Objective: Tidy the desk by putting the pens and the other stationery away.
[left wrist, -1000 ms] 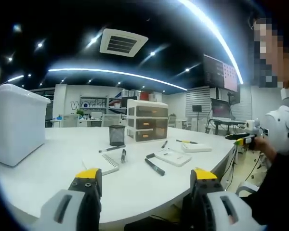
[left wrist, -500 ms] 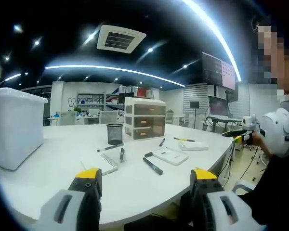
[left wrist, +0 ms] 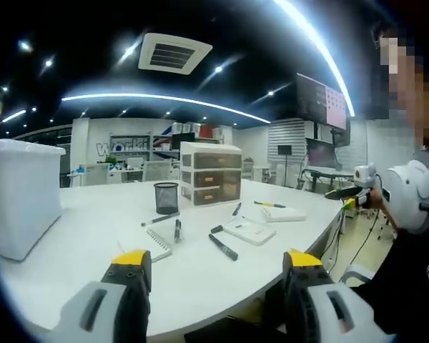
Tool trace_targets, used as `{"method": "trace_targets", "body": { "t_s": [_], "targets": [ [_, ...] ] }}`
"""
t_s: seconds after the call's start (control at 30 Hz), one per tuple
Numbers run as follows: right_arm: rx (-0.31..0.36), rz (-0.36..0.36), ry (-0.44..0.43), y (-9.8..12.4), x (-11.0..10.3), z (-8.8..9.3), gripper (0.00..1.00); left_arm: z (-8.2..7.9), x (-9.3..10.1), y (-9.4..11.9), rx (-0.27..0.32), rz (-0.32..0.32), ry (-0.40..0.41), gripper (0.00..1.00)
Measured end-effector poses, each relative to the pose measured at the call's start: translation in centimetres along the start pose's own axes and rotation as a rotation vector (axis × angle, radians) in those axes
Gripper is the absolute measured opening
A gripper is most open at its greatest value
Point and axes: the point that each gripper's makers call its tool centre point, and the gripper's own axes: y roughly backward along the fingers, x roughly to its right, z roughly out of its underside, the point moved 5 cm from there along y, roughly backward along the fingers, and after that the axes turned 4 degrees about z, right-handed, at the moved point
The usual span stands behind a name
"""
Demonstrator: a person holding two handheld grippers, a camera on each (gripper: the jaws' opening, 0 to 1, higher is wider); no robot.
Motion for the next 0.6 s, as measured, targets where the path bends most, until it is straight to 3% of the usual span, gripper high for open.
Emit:
{"method": "trace_targets", "body": {
  "t_s": [0.6],
  "targets": [
    [-0.085, -0.036, 0.015, 0.1, 0.4, -0.7, 0.78, -1.9, 0.2, -0.2, -0.081, 0.014, -0.047, 0.75]
  ]
}}
